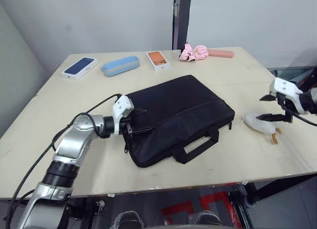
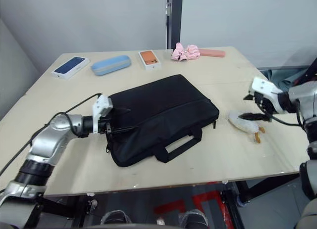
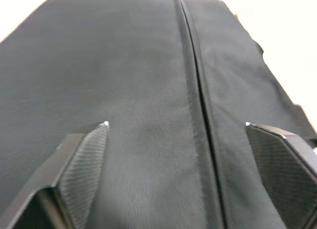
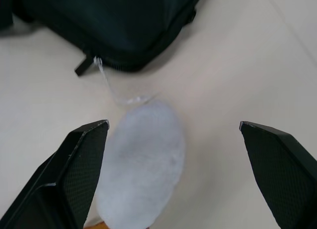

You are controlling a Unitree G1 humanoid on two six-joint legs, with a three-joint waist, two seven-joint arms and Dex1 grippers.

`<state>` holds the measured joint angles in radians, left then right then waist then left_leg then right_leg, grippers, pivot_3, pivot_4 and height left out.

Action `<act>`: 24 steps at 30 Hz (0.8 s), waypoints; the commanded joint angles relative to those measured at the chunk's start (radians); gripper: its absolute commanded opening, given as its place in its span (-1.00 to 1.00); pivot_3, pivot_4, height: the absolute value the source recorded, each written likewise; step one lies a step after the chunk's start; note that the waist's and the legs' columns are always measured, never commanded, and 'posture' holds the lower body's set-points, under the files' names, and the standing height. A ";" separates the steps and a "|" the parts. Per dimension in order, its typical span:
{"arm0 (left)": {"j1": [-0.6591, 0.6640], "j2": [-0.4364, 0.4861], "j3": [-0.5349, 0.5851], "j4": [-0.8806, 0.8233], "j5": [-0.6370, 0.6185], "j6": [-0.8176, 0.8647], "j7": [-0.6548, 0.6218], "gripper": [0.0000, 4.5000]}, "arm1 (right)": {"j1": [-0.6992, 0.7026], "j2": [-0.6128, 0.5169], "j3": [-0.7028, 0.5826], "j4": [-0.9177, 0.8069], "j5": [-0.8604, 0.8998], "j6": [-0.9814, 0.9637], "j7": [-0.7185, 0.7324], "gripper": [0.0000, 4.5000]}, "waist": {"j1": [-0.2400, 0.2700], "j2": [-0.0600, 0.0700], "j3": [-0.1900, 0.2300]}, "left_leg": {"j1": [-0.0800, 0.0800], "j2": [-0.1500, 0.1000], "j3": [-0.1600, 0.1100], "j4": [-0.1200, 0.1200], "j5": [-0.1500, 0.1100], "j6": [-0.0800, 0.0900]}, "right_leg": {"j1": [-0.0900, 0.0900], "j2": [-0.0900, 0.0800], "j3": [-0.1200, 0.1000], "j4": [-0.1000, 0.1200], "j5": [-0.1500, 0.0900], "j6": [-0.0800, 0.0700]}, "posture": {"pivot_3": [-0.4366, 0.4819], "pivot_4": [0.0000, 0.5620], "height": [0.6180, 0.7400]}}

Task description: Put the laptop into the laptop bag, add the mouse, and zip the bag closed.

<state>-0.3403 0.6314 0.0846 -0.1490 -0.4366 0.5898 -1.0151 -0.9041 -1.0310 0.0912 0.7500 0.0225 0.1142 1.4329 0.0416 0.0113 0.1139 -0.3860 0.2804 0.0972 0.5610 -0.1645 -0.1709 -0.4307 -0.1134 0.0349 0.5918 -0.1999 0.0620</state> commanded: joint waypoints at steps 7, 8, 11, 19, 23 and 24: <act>0.228 -0.005 0.265 -0.226 -0.271 0.396 0.234 0.98 | -0.200 0.209 -0.004 0.325 -0.032 0.102 -0.163 1.00 | 0.014 -0.001 0.003 | -0.004 0.001 0.000 0.006 0.000 0.000 | -0.004 0.000 -0.001 0.004 -0.001 -0.003 | -0.05 -0.47 1.00; 0.249 -0.013 0.274 -0.248 -0.292 0.422 0.257 0.98 | -0.212 0.220 0.000 0.359 -0.042 0.100 -0.169 1.00 | 0.019 -0.001 0.003 | -0.005 0.001 -0.001 0.006 0.000 0.000 | -0.004 0.000 -0.001 0.004 -0.001 -0.006 | -0.05 -0.47 1.00; 0.292 -0.060 0.289 -0.283 -0.338 0.480 0.337 0.98 | -0.250 0.255 -0.016 0.431 -0.037 0.167 -0.180 1.00 | 0.023 -0.001 0.003 | -0.008 0.001 -0.001 0.006 0.000 -0.001 | -0.004 0.000 -0.003 0.003 -0.001 -0.013 | -0.05 -0.47 1.00; 0.344 -0.170 0.228 -0.308 -0.357 0.473 0.457 0.98 | -0.266 0.304 -0.042 0.491 -0.025 0.253 -0.200 1.00 | 0.021 -0.001 0.003 | -0.012 0.001 -0.004 0.013 0.000 0.000 | -0.005 0.000 -0.004 0.006 -0.001 -0.014 | -0.05 -0.47 1.00; 0.334 -0.186 0.199 -0.278 -0.331 0.434 0.479 0.88 | -0.255 0.317 -0.058 0.496 -0.019 0.275 -0.206 0.63 | 0.020 -0.001 0.003 | -0.013 0.001 -0.004 0.017 0.000 0.002 | -0.005 0.000 -0.003 0.009 0.001 -0.017 | -0.05 -0.47 1.00; 0.332 -0.185 0.193 -0.273 -0.324 0.424 0.484 0.75 | -0.249 0.319 -0.060 0.494 -0.019 0.274 -0.199 0.47 | 0.020 -0.001 0.003 | -0.012 0.001 -0.004 0.019 -0.001 0.002 | -0.005 -0.001 -0.003 0.011 0.001 -0.017 | -0.05 -0.47 1.00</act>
<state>0.0003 0.4435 0.2855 -0.4256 -0.7717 1.0401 -0.5392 -1.1463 -0.7076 0.0534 1.2498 -0.0065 0.3868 1.2313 0.0618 0.0100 0.1166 -0.3983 0.2816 0.0932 0.5803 -0.1651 -0.1686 -0.4357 -0.1142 0.0318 0.6036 -0.1994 0.0450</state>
